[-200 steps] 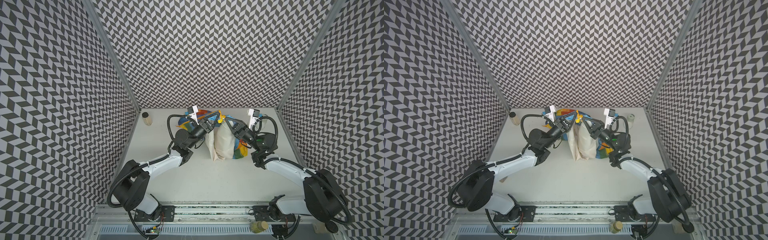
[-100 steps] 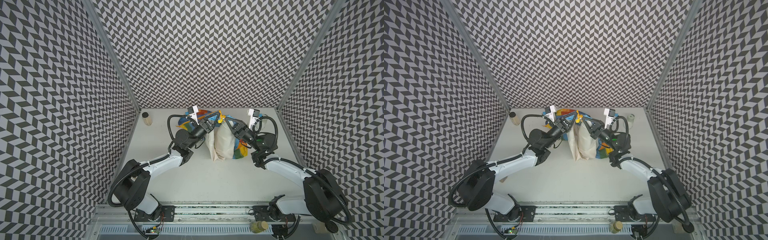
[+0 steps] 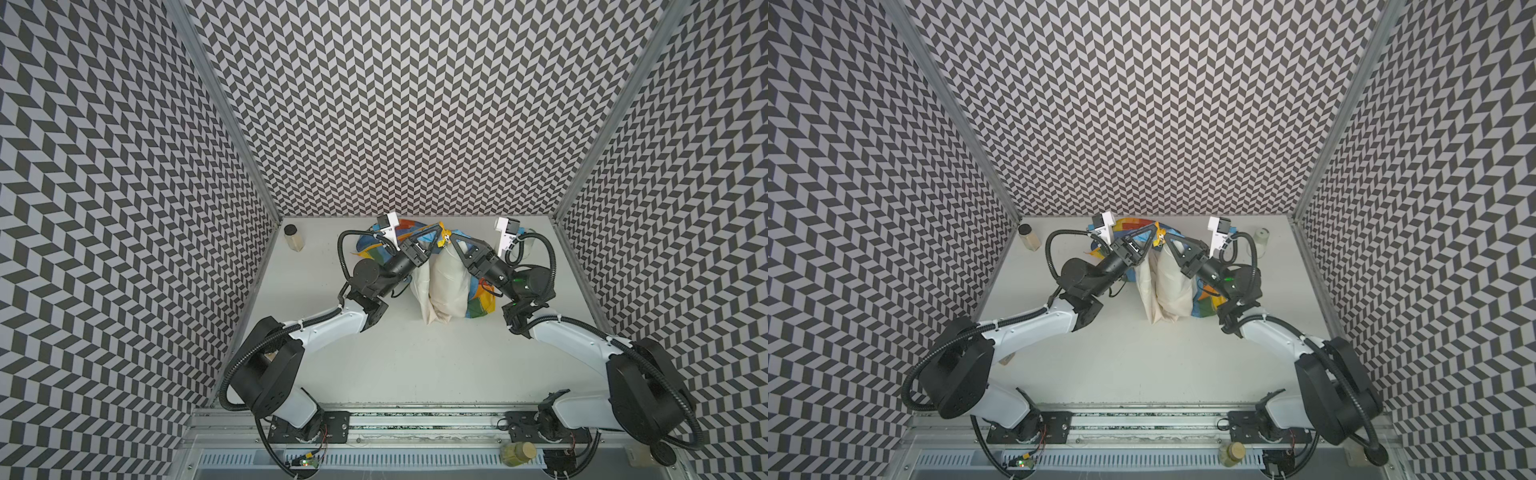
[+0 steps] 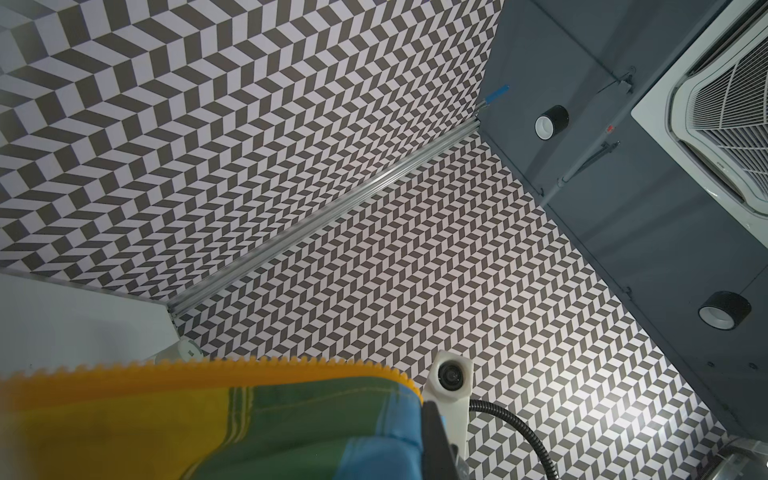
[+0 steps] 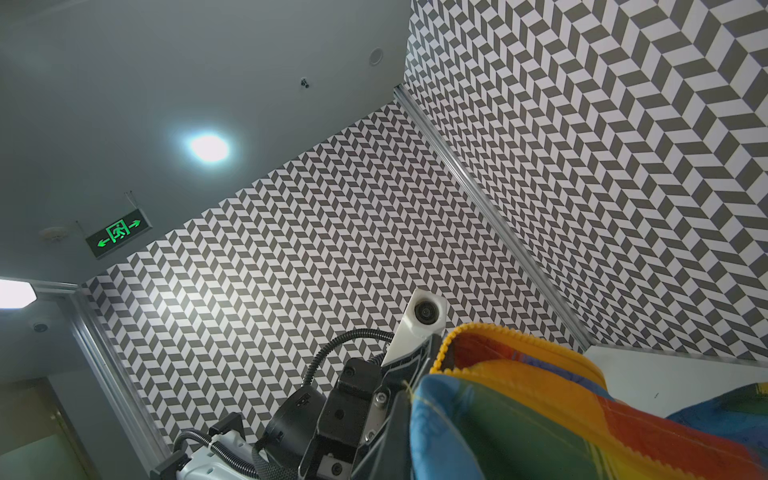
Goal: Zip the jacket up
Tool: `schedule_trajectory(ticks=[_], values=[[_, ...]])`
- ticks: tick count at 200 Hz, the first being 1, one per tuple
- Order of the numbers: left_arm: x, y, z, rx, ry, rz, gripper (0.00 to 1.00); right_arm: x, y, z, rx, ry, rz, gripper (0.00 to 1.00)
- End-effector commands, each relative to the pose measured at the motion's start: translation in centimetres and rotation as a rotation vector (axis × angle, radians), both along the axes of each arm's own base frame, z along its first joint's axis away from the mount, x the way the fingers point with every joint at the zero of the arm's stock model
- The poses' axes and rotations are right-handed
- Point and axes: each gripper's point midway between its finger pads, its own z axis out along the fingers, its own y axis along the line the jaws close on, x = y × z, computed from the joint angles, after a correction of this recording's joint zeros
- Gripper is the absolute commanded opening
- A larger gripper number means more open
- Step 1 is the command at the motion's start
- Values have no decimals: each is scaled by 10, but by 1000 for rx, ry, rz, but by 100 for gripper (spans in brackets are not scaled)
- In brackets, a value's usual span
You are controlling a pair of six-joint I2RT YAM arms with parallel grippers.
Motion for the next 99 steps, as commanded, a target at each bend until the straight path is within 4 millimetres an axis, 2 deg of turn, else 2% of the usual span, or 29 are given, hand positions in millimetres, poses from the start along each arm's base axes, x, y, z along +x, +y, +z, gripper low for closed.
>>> schedule_trajectory(ticks=[1,99], values=[[-16,0,20,-43,-67,-35,0,-15,-8,23,59,-98,-15,0],[-18,-6,7,-9,-39,-37,0,-13,-5,26,58,-102,0,0]])
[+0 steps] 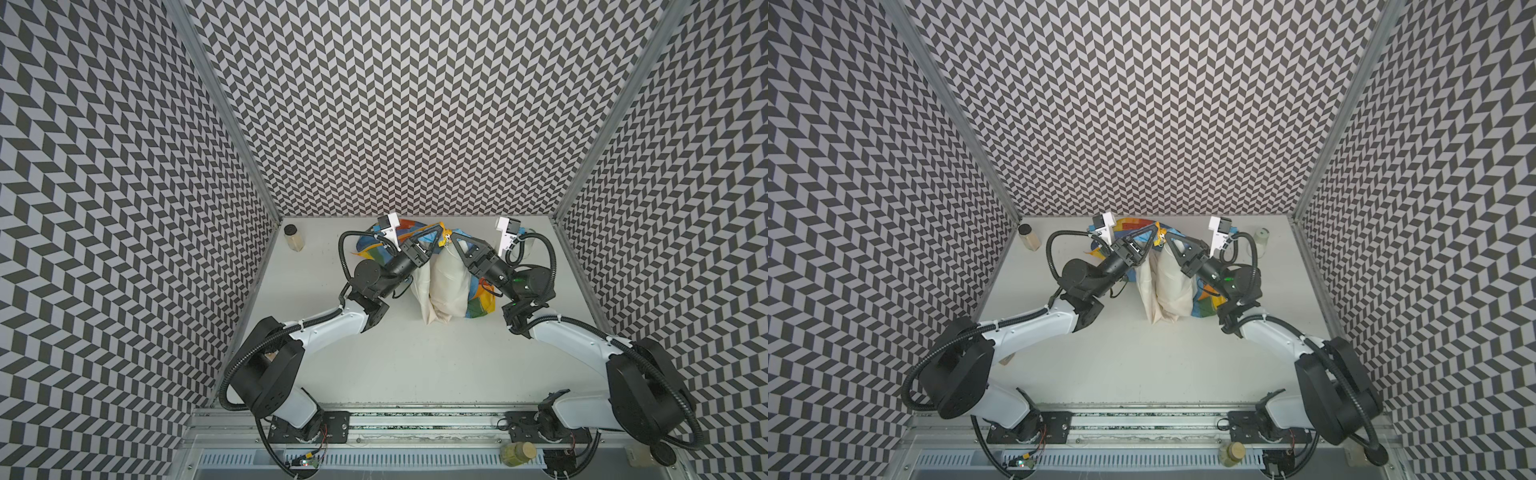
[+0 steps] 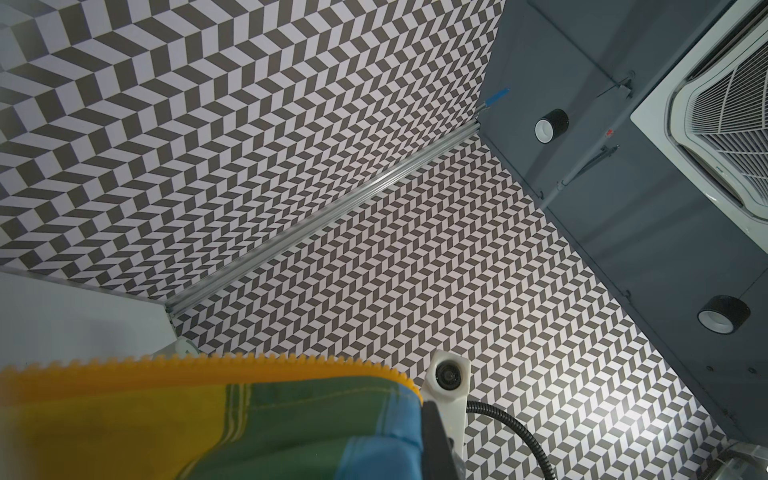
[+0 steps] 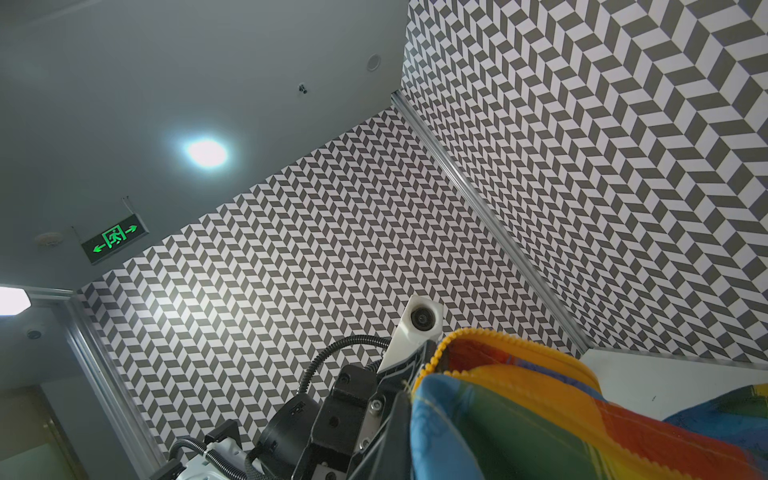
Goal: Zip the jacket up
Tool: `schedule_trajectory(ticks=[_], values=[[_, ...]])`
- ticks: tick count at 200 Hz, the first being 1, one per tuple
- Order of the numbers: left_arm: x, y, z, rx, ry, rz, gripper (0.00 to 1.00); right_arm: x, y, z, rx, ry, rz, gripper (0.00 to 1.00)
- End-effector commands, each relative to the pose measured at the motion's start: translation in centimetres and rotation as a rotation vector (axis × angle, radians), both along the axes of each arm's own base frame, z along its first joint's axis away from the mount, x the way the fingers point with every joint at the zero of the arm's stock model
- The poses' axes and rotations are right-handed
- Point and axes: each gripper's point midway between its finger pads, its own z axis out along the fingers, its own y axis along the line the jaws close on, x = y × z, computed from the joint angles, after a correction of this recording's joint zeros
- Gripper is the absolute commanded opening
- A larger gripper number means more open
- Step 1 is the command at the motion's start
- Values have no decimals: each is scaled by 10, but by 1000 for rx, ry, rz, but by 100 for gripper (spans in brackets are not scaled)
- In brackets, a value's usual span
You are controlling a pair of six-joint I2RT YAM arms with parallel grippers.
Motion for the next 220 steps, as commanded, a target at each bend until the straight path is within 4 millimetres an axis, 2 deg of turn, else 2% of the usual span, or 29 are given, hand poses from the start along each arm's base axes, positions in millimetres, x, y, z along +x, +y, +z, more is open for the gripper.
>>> schedule_trajectory(ticks=[1,67,131,175,220], values=[[-16,-4,7,-6,-41,-35,0,-15,-4,26,50,-108,8,0],[-13,-3,2,59,-31,1,0,-12,-3,10,25,-82,-2,0],[-15,-5,3,87,-40,2,0,-5,-5,4,34,-59,-32,0],[-14,-7,1,122,-38,17,0,-8,-1,6,28,-69,-14,0],[-15,-13,-4,202,-35,40,0,-5,-1,-3,27,-40,-15,0]])
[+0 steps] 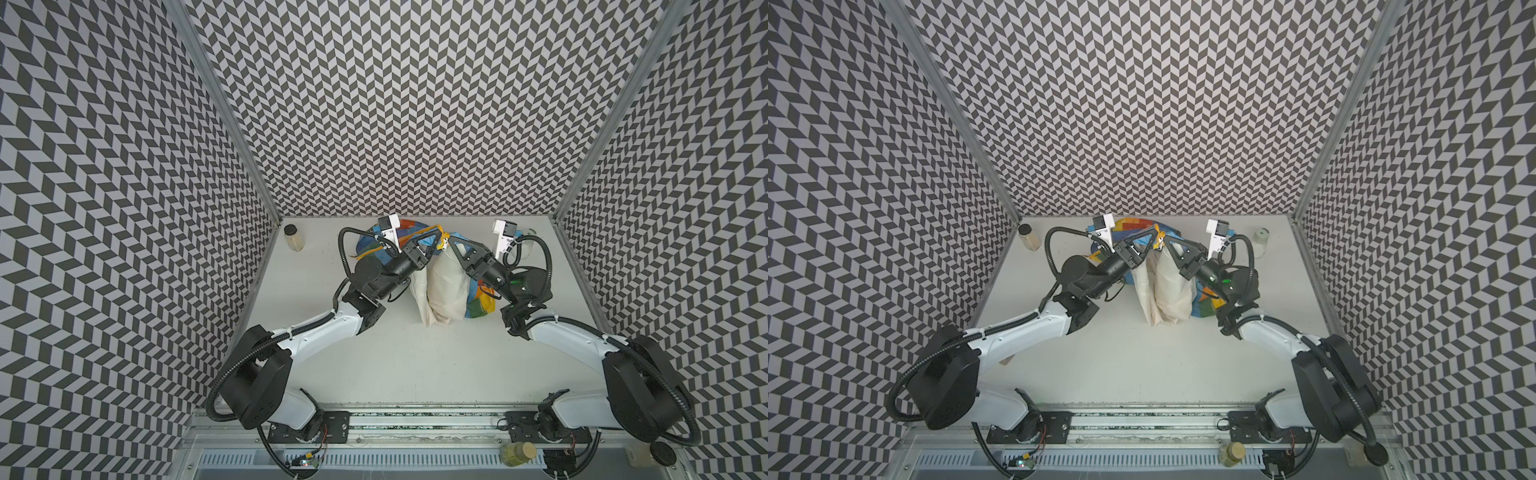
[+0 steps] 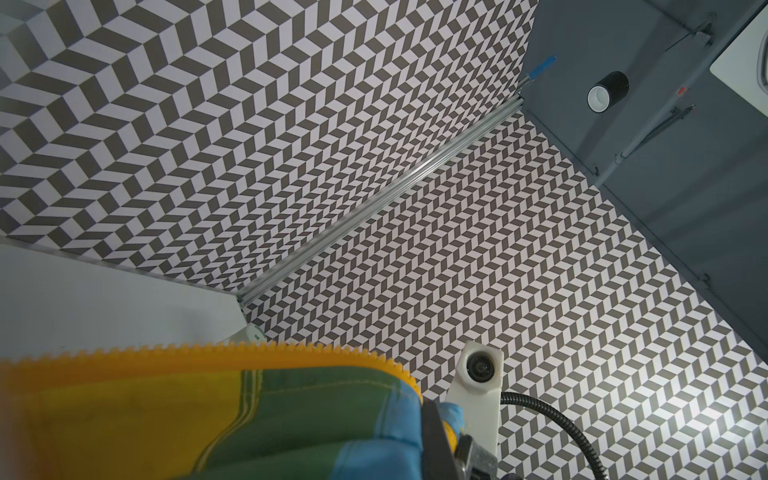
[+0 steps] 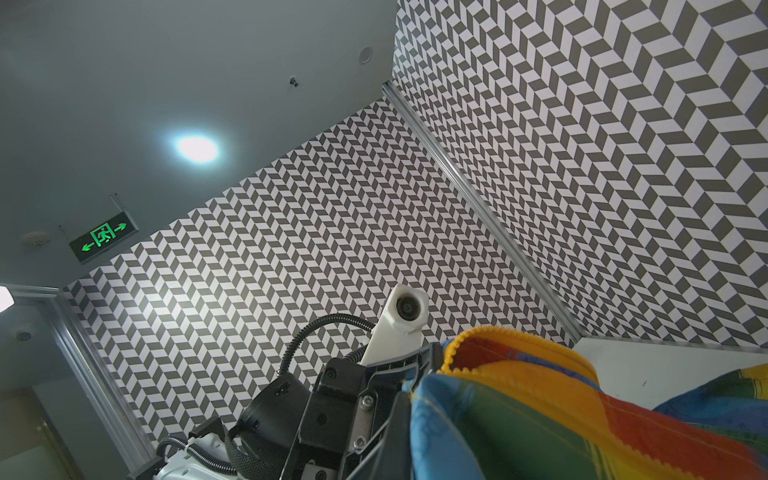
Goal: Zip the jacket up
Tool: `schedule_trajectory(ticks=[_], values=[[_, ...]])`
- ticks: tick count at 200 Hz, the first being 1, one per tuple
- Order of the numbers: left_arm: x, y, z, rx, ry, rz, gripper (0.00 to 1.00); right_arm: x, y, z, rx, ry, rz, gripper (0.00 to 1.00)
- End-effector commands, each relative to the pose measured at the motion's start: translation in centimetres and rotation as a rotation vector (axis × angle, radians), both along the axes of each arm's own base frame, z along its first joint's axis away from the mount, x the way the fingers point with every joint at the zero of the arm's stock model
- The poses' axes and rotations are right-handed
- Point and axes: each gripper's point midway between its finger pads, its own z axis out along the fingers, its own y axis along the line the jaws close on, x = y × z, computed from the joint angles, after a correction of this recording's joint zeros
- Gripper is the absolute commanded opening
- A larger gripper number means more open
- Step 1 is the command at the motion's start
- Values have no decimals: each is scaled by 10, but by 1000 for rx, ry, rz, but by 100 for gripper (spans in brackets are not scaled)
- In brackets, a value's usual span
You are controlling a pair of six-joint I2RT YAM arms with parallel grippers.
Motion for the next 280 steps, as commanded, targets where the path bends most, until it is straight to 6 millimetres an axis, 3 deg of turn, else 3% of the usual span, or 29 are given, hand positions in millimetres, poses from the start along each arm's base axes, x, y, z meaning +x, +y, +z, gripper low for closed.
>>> schedule_trajectory(ticks=[1,146,231,280], values=[[-18,-12,11,53,-43,-41,0,-8,-4,11,44,-59,-9,0],[-31,-20,8,96,-22,-94,0,8,-8,-3,57,-8,-74,0],[-30,-25,-12,159,25,-96,0,-1,-3,2,47,-26,-27,0],[-26,-19,-14,159,32,-55,0,-7,-5,6,52,-36,-21,0]])
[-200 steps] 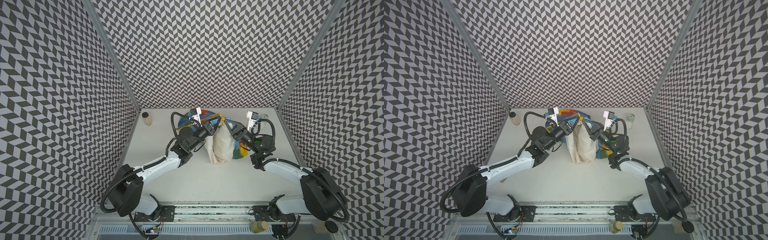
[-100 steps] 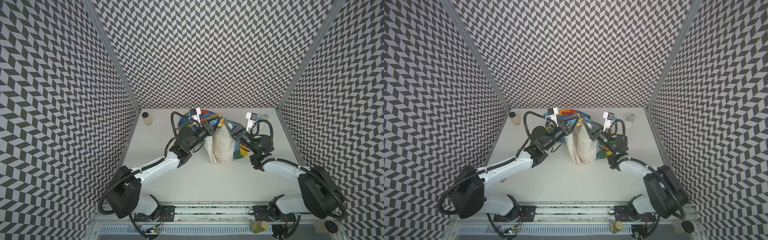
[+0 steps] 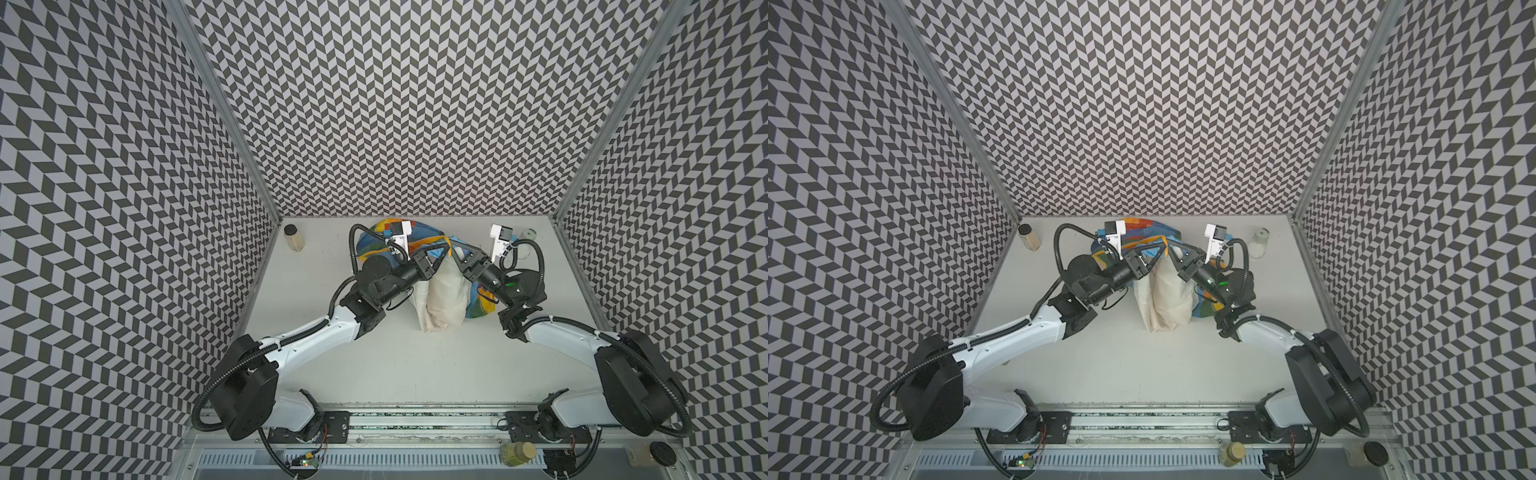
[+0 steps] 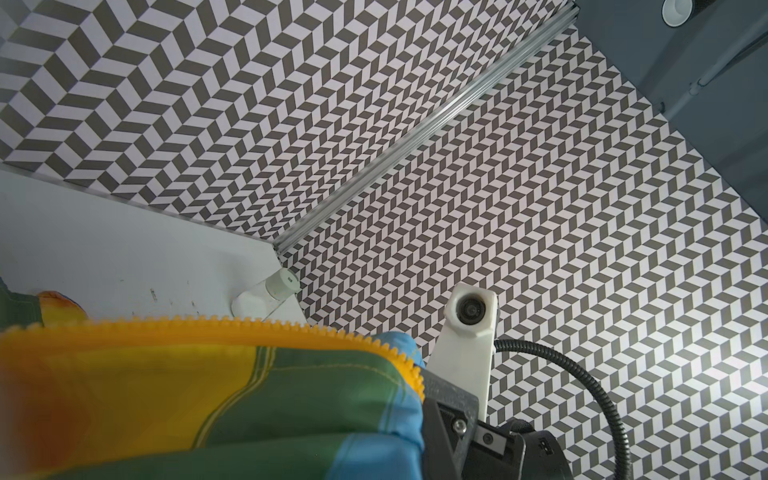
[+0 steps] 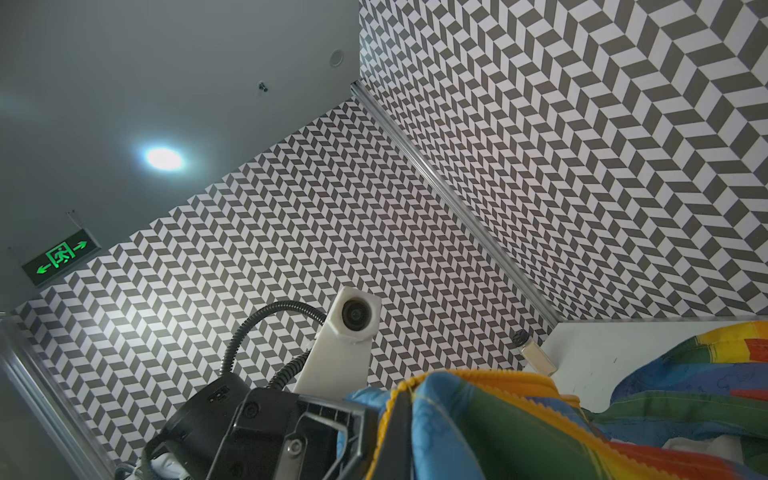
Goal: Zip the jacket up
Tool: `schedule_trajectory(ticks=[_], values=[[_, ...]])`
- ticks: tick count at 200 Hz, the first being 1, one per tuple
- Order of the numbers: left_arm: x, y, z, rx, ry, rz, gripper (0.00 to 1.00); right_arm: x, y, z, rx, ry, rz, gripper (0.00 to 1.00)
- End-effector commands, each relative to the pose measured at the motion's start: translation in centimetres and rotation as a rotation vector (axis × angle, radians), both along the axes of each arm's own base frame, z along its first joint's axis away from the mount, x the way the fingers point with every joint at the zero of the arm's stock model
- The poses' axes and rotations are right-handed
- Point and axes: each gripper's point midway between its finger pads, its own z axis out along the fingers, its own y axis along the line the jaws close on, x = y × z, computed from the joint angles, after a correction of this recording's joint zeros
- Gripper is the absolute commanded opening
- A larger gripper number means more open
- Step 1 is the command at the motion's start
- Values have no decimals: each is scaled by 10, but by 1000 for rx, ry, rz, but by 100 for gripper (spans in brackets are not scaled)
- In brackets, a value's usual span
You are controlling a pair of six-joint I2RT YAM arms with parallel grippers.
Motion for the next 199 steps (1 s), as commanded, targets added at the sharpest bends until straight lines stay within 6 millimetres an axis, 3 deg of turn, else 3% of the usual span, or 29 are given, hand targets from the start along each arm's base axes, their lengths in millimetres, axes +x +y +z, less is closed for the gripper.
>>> schedule_trajectory(ticks=[1,43,85,123,199], values=[[-7,1,6,7,-22,-11,0,-20,-5,29,50,-108,15,0],[-4,8,14,-21,-35,8,0,-24,-8,28,51,-109,8,0],[-2,28,34,-70,-91,51,0,-29,-11,25,40,-117,-4,0],[2,39,47,-120,-117,73,0,-36,-9,32,35,-147,16,0],[6,30,59,-219,-127,9,0,-41,-6,51,44,-196,44,0]])
